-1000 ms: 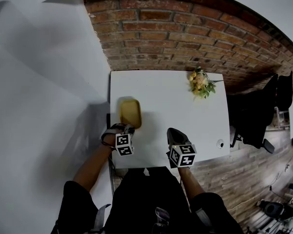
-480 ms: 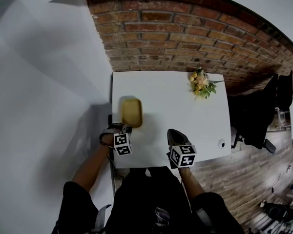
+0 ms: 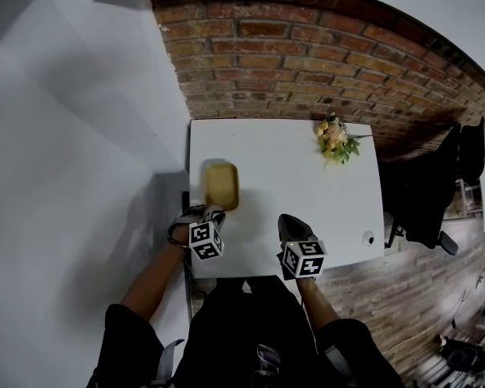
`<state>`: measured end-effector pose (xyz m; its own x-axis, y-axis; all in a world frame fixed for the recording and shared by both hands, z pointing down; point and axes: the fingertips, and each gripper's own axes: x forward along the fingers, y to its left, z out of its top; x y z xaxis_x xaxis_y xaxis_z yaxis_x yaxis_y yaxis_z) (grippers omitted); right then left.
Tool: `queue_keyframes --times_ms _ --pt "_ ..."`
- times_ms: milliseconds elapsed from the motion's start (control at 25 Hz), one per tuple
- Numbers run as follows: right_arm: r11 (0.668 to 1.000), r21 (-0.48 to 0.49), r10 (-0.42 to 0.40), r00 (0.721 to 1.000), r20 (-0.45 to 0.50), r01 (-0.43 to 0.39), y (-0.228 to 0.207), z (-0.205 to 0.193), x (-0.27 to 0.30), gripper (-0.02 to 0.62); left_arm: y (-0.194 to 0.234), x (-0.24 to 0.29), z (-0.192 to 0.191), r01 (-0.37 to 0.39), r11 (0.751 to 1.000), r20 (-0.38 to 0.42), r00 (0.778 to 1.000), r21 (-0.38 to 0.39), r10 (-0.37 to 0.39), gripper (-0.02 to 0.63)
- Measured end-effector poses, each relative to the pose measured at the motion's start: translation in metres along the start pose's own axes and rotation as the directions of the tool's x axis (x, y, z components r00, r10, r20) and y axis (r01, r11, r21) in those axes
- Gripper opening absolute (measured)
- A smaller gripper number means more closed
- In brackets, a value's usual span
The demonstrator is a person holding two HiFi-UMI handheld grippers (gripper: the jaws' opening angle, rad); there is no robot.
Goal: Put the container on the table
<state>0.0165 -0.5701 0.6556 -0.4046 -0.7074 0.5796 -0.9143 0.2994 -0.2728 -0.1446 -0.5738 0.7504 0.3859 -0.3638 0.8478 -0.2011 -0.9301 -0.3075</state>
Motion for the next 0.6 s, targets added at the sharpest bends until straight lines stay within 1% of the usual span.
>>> queue_keyframes --times_ms 160,280,360,440,520,600 --pt "1.0 -0.003 -0.001 1.0 0.01 0.001 0.007 0.001 -0.002 0.023 0.009 -0.02 0.022 -0.046 0.992 0.103 0.993 -0.12 0.058 0.031" --pt "1.0 -0.015 0.007 1.0 0.022 -0.006 0.014 0.005 -0.006 0.023 0.018 -0.032 0.029 -0.09 0.976 0.143 0.982 -0.199 0.12 0.029" --pt "0.999 -0.037 0.016 0.999 0.037 -0.014 0.018 0.008 -0.009 0.023 0.024 -0.037 0.029 -0.128 0.959 0.157 0.972 -0.254 0.172 0.023" --pt "0.998 -0.057 0.02 0.998 0.052 -0.017 0.021 0.011 -0.012 0.023 0.028 -0.042 0.028 -0.159 0.935 0.159 0.963 -0.316 0.217 0.014" --pt "0.997 -0.072 0.022 0.997 0.069 -0.017 0.023 0.015 -0.013 0.023 0.029 -0.046 0.025 -0.174 0.91 0.15 0.958 -0.376 0.246 0.014" --pt "0.997 -0.078 0.026 0.996 0.085 -0.019 0.026 0.018 -0.014 0.023 0.027 -0.052 0.021 -0.194 0.889 0.131 0.954 -0.416 0.27 0.014"
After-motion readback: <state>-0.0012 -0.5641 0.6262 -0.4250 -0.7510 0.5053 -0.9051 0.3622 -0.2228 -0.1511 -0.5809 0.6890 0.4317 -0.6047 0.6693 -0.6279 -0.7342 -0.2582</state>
